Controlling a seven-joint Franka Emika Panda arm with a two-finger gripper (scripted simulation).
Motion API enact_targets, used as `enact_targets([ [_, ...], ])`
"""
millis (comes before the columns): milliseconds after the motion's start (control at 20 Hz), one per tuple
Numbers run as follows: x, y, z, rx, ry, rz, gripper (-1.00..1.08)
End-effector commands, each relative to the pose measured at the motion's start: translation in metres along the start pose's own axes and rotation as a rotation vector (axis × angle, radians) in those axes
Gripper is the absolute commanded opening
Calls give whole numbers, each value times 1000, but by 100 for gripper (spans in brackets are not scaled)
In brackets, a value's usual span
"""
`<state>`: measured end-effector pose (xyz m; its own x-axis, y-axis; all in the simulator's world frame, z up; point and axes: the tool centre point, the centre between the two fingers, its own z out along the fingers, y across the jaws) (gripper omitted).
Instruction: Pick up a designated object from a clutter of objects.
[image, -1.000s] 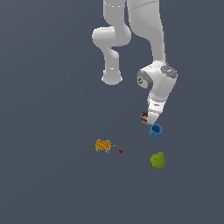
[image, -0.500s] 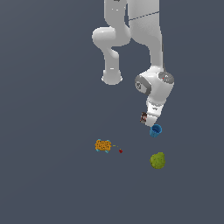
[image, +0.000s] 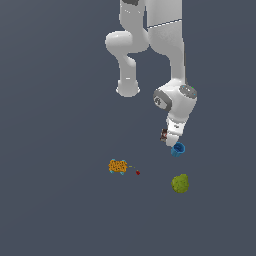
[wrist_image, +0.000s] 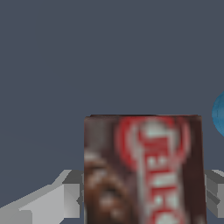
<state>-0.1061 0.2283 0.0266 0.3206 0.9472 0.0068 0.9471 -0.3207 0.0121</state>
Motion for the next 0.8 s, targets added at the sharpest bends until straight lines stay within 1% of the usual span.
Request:
enact_targets([
  [0,-1,-5,7,12,-7,-5,-100],
  [300,-1,-5,7,12,-7,-5,-100],
  [350,0,0,0,0,0,1,-100],
  [750,-2,3,-15,1,0,0,-100],
])
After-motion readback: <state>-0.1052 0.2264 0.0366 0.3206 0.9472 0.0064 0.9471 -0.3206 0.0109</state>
